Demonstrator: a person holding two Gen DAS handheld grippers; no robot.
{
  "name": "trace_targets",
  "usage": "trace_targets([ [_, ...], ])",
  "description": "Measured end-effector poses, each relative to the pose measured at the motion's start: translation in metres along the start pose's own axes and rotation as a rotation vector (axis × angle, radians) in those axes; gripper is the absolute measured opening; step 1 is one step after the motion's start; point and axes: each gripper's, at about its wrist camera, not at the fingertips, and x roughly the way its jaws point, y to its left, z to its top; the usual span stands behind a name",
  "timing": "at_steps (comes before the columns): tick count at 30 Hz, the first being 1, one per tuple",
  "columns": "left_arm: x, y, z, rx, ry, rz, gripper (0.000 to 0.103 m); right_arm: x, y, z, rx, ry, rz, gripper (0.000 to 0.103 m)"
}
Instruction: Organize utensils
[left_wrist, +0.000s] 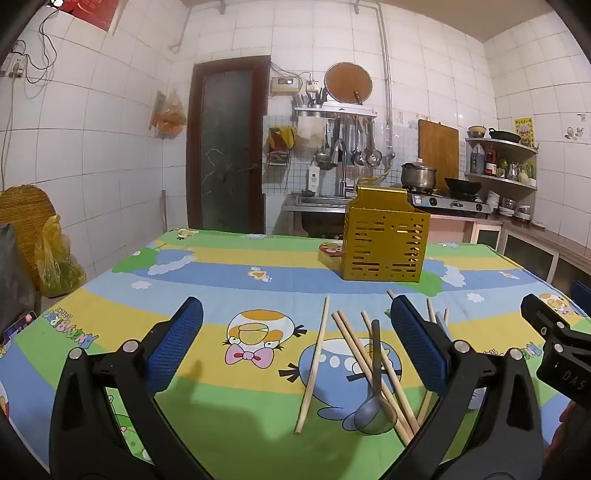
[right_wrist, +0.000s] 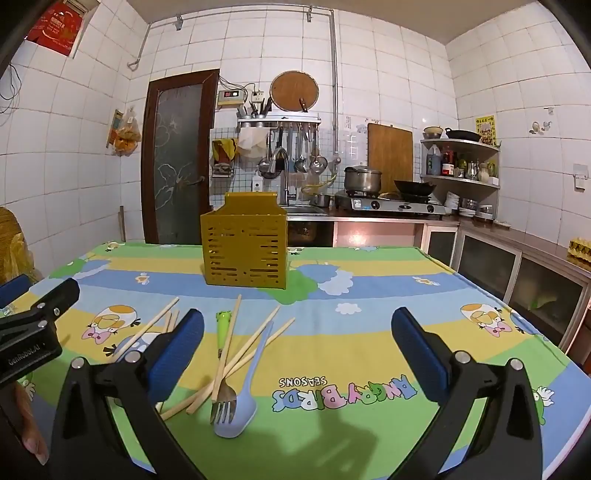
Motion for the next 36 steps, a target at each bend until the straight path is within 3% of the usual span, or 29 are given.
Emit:
trace_targets([
  [36, -0.001, 0.000, 0.000, -0.002, -0.012, -0.001, 0.098, -0.002, -0.013, -0.001, 0.014, -0.010, -0.006, 0.099],
])
